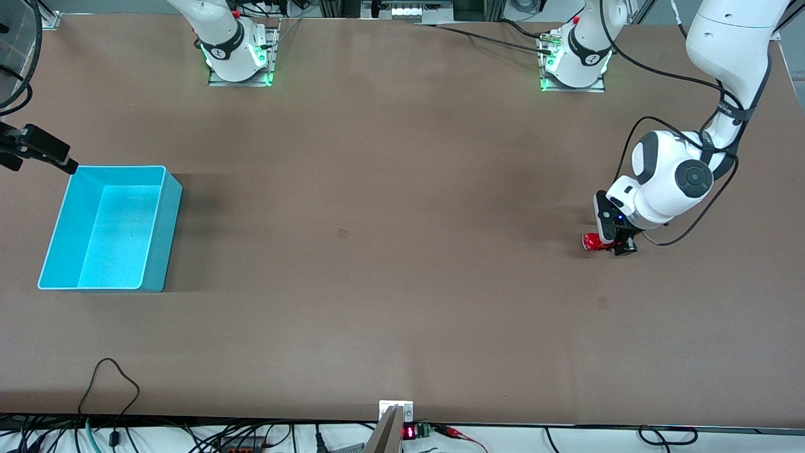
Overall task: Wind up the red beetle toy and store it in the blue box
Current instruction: 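Close the left gripper on the red car, pressing it onto the table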
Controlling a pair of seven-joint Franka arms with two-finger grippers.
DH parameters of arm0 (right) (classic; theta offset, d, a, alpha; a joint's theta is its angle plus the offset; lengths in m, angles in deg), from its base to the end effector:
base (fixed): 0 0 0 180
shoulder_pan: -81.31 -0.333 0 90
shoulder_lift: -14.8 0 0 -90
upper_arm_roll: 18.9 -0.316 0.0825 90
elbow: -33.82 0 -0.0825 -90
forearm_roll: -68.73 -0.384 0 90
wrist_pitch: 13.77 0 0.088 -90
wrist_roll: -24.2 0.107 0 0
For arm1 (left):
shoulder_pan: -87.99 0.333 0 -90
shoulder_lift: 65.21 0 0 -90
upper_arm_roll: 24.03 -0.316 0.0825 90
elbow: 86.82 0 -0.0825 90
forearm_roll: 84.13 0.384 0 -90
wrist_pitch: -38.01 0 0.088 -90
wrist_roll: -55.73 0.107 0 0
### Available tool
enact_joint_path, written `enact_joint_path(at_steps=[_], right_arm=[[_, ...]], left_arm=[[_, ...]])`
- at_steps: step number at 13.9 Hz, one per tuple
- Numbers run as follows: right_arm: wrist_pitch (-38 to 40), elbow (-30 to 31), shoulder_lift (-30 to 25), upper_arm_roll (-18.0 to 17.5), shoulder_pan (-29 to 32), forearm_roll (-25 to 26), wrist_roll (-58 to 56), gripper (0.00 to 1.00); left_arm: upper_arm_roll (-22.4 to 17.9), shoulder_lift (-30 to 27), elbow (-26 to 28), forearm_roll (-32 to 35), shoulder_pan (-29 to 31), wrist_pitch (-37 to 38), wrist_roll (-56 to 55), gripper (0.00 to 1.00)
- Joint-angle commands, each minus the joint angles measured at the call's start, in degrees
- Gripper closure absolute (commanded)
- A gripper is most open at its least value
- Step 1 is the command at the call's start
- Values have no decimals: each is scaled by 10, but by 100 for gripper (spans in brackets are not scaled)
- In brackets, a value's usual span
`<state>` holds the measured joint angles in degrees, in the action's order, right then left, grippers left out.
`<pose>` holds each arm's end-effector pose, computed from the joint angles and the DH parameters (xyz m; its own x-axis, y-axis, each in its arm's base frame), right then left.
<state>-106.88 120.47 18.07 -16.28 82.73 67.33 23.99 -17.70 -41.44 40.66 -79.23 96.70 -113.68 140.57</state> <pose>0.5769 -0.0374 0.6249 0.9961 -0.0678 0.0558 -0.0667 -0.9975 -0.0216 0.5487 0.0191 0.1871 0.0660 -0.9978 0.0041 -0.9978 -0.0660 -0.0114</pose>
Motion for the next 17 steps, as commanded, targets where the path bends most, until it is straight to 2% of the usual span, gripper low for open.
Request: enact_joint_path(at_steps=[1,4,6,8,10,17], right_arm=[[10,-6,-1,-3,0,8,1,0],[10,-6,-1,-2,1,8,1,0],[14,-6,-1,-2,2,7,1,0],[17,-6,-1,-2,2,7,3,0],[16,-6,1,-2,1,6,6,0],[15,-7,1,-3,-1,7,7,0]], left_arm=[[7,-1,5,11,10,-8,8,49],[7,0,5,11,12,-7,8,58],[7,0,5,11,13,-5,9,60],[7,0,5,15,12,-2,9,61],[8,0,4,47,12,-1,11,63],[8,12,3,48,15,-1,12,64]])
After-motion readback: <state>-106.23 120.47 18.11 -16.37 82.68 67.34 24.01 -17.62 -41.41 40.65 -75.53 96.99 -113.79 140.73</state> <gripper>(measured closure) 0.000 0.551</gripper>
